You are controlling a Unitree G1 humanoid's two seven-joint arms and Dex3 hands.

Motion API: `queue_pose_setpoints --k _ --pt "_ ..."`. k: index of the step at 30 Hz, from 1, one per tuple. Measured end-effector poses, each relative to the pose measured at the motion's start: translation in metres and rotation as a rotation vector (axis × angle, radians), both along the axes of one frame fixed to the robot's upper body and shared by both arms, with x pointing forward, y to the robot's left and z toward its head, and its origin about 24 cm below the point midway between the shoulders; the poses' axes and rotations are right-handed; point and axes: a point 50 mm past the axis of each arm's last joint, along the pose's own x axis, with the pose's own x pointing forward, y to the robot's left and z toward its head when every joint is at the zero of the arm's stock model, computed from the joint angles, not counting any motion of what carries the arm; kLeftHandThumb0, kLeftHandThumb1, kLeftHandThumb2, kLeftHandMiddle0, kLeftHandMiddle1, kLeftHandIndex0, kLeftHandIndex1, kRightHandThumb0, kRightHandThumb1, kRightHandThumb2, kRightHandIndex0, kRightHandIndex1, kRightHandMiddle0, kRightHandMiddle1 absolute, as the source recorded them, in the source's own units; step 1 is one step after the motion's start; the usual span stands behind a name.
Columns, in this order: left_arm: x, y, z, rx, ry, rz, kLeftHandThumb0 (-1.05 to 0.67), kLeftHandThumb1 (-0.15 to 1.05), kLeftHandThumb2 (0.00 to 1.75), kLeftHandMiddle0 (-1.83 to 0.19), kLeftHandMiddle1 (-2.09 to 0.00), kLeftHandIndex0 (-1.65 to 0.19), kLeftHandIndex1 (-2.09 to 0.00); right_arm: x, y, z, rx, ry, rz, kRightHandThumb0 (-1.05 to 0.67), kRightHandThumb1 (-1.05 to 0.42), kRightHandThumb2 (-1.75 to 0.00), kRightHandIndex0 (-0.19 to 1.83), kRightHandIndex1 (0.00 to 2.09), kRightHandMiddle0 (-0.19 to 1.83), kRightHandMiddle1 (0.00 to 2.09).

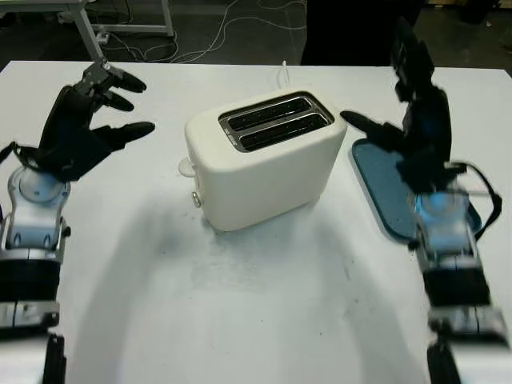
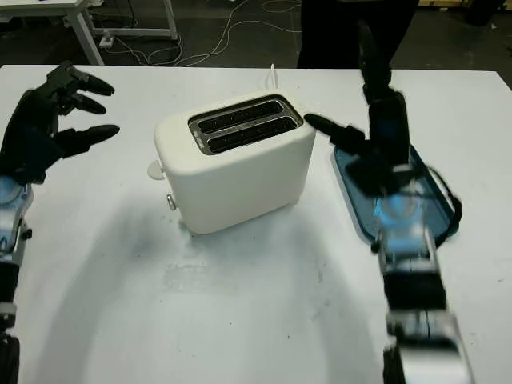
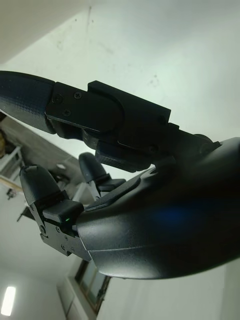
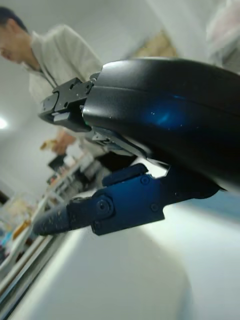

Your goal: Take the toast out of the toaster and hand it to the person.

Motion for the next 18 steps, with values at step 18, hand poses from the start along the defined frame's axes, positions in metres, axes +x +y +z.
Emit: queue_pose_setpoints --k 18 --pt "-0.071 -0.061 -0.079 -0.366 0.144 -0.062 -0.86 0.86 0.03 0.0 -1.17 -0.01 -1.07 -0.062 0.034 -0.083 0.312 0.328 0.017 -0.35 -0.92 -0.53 0.0 0.0 0.0 0.0"
